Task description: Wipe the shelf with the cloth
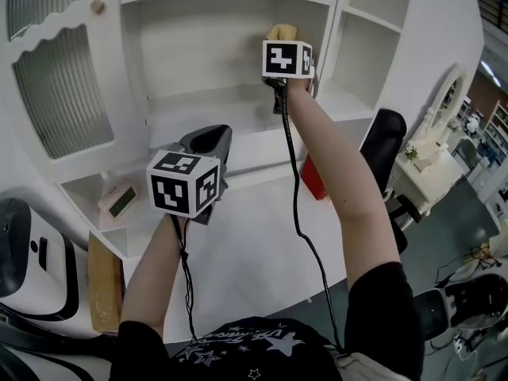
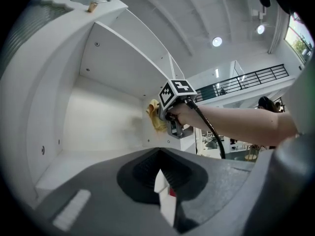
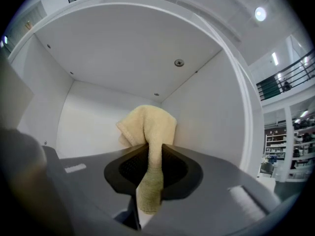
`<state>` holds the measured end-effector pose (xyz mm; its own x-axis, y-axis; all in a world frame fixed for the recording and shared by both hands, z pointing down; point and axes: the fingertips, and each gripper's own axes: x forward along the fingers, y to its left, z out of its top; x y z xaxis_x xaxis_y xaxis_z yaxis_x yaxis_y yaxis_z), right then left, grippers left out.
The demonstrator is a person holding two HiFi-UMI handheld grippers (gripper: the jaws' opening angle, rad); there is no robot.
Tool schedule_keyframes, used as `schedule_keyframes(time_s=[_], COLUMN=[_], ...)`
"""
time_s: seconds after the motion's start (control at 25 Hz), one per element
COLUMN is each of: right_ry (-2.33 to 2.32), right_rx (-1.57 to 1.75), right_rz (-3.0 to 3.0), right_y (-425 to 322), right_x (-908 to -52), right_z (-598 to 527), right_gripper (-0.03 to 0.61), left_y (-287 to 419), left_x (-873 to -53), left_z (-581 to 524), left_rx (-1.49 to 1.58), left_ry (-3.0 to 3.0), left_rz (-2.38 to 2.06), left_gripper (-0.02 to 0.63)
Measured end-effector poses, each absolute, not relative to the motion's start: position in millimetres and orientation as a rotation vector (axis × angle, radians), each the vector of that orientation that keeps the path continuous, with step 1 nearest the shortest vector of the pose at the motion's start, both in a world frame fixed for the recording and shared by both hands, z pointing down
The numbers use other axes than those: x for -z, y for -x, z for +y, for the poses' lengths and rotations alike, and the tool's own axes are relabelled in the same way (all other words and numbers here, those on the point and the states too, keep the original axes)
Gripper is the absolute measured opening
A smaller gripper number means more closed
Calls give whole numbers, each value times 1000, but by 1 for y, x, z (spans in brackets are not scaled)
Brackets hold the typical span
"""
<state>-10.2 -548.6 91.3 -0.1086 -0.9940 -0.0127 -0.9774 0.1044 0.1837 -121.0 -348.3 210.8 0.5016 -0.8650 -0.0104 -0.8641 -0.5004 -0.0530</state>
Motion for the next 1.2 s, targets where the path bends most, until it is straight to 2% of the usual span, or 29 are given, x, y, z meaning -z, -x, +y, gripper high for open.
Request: schedule_keyframes(time_s=[0.6,1.2], right_ry=[-2136,-2125], right_rx=[194,213], right_rz=[-2142,-2164], right_y=[-45,-53], right_x=[-106,-119], right_z=[-477,-456], right_gripper=[80,80], left_y=[100,112], left_x=[-213,-217], left_z=[-294,-291], left_rx=[40,24], left_ry=[2741,2742], left_rz=[1411,1429], left_gripper=[2,2])
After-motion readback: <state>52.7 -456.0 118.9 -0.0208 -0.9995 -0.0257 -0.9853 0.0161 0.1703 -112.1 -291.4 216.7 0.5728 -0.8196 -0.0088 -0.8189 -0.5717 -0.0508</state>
